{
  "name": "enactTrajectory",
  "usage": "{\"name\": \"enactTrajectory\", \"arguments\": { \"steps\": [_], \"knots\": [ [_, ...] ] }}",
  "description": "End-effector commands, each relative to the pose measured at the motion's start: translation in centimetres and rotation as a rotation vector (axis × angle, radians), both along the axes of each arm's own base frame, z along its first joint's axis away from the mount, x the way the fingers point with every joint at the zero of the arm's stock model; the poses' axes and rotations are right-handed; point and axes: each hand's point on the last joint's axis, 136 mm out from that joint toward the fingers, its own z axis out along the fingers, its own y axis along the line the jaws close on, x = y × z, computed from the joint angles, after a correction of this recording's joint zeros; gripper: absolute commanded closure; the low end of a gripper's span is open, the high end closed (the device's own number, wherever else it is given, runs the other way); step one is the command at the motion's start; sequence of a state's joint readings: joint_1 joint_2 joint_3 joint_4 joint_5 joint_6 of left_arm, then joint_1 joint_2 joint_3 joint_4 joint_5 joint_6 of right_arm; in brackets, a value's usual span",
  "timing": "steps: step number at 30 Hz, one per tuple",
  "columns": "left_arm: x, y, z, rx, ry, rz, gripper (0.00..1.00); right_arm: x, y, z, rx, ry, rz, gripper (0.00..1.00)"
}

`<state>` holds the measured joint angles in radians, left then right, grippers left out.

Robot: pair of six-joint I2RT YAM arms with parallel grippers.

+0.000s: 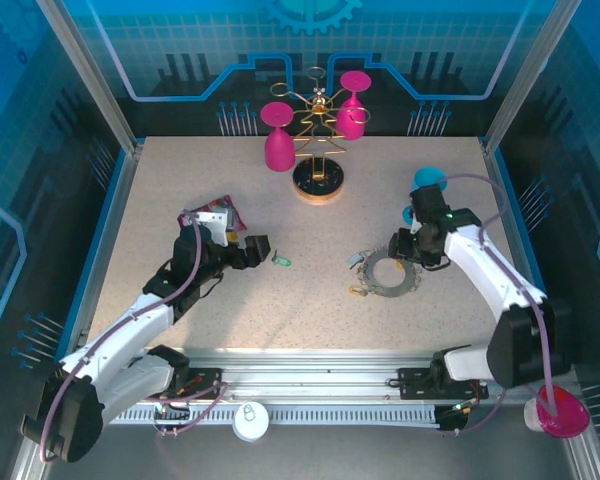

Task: Put the keys on the keyring

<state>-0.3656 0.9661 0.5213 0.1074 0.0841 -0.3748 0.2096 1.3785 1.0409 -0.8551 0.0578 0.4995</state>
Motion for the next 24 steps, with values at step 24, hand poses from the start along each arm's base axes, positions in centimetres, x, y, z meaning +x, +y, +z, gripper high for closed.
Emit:
{"name": "enactTrajectory", "arguments": {
  "steps": [24],
  "knots": [
    [2.5,-1.7,1.2,-0.043,0.032,-0.008,0.01,7.3,0.4,-6.4,-0.296,0.220,0.017,0.74]
  ]
}}
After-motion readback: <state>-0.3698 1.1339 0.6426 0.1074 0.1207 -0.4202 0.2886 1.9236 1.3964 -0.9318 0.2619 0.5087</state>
